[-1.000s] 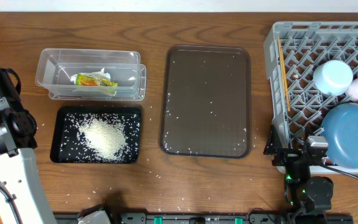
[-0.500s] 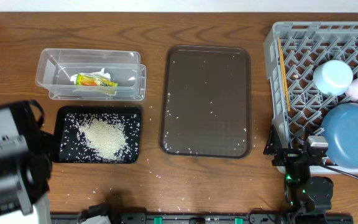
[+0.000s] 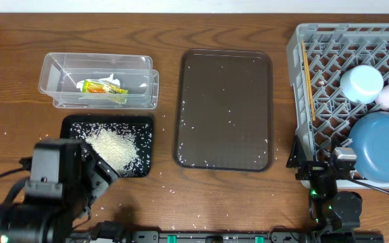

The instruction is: Sort waste into correct bins and load items into the dishwasher rack

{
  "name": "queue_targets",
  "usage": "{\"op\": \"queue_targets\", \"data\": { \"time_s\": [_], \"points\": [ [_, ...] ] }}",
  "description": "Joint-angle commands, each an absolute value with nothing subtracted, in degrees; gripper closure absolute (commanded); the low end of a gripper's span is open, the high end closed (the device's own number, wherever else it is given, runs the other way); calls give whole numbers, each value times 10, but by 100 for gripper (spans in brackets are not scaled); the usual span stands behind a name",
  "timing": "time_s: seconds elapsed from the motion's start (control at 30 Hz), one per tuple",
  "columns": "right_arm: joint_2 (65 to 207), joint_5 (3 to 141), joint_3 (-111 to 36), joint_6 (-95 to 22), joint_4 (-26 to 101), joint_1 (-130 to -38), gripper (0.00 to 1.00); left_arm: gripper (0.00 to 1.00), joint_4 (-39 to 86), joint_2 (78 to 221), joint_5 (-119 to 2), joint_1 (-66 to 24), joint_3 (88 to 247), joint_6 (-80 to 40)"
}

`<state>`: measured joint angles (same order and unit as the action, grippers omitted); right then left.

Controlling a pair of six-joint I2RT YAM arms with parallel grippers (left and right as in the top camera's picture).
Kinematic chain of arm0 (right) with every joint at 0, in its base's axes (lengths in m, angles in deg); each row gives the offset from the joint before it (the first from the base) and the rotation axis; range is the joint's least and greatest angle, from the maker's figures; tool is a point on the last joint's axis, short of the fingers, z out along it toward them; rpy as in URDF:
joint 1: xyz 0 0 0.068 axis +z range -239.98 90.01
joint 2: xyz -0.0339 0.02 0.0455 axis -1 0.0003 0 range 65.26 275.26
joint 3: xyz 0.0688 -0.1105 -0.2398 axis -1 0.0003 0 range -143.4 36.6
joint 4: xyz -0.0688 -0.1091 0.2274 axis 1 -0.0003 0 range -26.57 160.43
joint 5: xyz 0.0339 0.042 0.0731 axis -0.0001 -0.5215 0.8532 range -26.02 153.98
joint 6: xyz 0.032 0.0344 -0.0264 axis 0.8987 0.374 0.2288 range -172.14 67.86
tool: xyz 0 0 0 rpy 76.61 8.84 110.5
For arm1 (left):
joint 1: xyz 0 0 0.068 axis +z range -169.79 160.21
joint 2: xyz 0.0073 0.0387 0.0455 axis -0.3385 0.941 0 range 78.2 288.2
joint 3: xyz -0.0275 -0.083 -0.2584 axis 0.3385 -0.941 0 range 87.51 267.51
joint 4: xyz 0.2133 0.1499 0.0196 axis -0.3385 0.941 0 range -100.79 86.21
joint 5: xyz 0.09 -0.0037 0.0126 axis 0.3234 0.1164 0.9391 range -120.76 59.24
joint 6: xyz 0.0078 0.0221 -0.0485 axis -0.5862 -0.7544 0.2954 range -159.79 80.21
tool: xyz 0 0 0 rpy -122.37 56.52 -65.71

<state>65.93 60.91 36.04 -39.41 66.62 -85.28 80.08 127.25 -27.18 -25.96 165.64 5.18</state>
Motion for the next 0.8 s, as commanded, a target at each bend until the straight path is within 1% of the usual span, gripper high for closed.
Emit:
{"op": "queue_targets", "data": {
  "time_s": [0.0, 0.07, 0.13, 0.23, 0.3, 0.4, 0.47, 0.57, 0.77],
  "points": [
    [656, 604, 363, -402, 666, -857, 1, 10, 803, 1264, -314, -263, 1655, 50],
    [656, 604, 363, -402, 666, -857, 1, 9, 803, 1264, -286, -263, 1655, 50],
    [656, 604, 363, -402, 666, -857, 1, 9, 802, 1265, -286, -263, 1650, 41],
    [656, 604, 363, -402, 666, -857, 1, 10, 793, 1264, -292, -264, 1634, 3],
    [656, 604, 363, -402, 666, -857, 1, 10, 763, 1256, -314, -264, 1610, -41],
    [656, 604, 363, -402, 666, -857, 1, 9, 672, 1223, -358, -264, 1554, -124],
    [656, 604, 363, -402, 666, -857, 1, 9, 589, 1189, -392, -264, 1501, -174],
    [656, 604, 363, -402, 666, -857, 1, 9, 480, 1136, -402, -264, 1420, -188],
    [656, 604, 363, -402, 666, -857, 1, 9, 307, 1047, -418, -264, 1253, -188]
  ]
}}
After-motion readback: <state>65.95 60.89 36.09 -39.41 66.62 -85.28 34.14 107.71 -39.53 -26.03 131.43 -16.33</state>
